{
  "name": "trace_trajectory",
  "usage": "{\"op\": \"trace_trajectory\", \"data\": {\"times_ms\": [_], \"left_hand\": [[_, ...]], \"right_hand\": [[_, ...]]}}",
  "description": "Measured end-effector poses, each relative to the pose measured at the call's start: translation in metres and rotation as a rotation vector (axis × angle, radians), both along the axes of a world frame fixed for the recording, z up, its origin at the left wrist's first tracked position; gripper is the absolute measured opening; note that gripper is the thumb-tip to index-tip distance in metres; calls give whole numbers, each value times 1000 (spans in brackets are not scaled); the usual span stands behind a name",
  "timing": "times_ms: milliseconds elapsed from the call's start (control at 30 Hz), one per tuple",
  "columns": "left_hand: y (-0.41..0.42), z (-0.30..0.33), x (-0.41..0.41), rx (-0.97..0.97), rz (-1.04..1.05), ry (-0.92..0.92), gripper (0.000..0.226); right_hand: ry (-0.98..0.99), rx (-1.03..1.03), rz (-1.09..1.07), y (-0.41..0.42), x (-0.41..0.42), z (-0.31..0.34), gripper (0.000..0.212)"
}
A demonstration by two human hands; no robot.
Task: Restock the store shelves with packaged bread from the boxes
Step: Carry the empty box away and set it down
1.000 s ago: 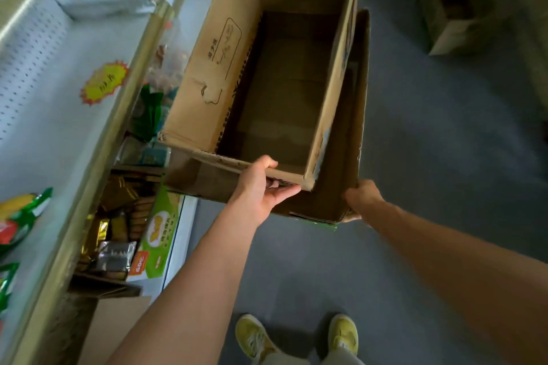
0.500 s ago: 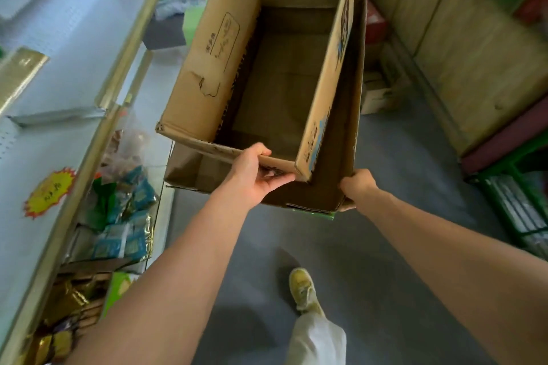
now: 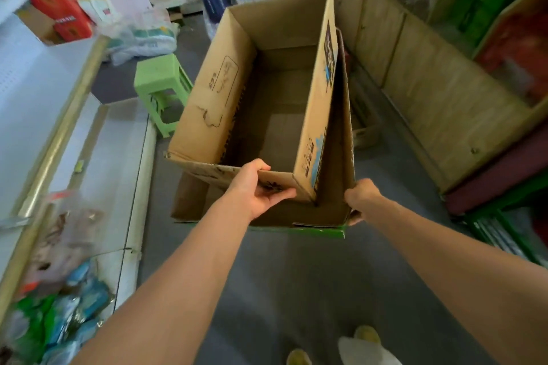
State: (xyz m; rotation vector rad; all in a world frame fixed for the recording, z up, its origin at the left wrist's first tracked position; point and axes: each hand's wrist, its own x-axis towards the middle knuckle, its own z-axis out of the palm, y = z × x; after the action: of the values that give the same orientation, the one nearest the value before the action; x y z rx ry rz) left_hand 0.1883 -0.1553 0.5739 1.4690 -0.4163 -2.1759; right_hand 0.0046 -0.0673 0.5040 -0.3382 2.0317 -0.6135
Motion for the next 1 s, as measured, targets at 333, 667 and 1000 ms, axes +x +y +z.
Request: {"op": "trace_trajectory", "data": {"times_ms": [333,667,1000], "left_hand": [[-122,-9,-190,29,-26,1,29],[-238,-38,-358,76,-5,8,27],[-368,-92,-467,142,-1,-32,24]], "right_hand": [[-1,15,20,-119,-189,-11,21],[0,50,33,-238,-357,-37,23],[-32,106,15,-358,-467,-99,28]]}}
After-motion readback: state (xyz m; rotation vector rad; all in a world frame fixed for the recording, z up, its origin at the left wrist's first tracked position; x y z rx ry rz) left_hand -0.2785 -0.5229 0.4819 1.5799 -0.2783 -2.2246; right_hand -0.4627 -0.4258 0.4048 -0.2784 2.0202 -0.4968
